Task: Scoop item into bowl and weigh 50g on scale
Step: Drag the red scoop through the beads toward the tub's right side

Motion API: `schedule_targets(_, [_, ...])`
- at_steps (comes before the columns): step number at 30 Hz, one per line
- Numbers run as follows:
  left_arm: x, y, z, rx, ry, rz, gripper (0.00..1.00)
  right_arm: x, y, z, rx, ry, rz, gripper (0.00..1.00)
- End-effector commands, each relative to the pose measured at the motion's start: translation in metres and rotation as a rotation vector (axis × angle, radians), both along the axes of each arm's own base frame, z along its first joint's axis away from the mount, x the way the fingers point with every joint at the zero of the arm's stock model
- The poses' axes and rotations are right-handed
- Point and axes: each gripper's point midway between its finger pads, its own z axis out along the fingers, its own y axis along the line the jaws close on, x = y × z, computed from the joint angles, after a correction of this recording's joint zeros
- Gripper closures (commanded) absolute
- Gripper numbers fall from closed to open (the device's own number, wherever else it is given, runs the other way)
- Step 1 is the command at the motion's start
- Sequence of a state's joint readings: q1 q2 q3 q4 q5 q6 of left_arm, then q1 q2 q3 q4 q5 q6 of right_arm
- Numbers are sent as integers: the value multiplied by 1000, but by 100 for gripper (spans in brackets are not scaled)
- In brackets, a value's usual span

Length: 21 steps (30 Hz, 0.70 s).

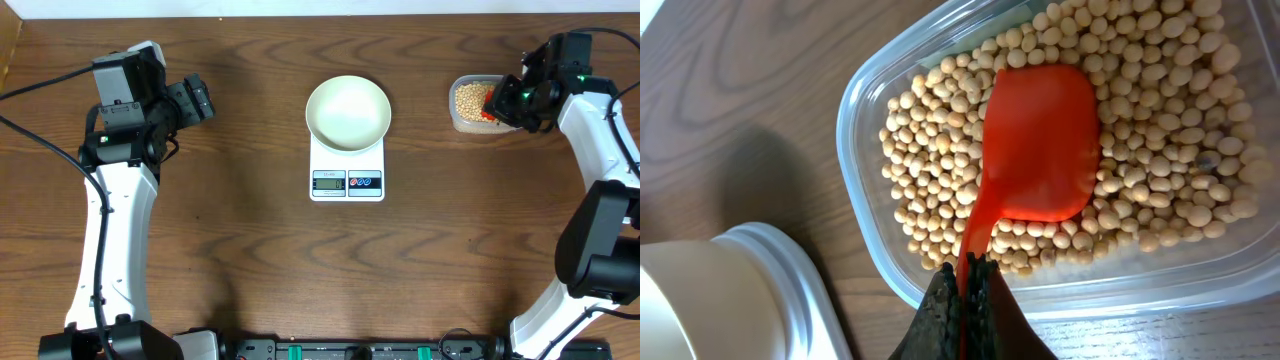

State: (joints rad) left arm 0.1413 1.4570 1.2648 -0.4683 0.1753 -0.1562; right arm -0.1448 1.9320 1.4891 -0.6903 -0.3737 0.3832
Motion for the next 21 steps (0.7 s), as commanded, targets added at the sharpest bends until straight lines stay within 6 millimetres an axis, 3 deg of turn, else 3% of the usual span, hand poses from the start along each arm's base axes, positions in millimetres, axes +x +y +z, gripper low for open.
schedule_targets(1, [0, 3, 4, 19, -7, 2, 9, -7, 10, -19, 98, 57, 20, 99])
schedule_targets(21, [0, 3, 4, 19, -7, 2, 9, -11, -16, 2, 288, -15, 35, 99])
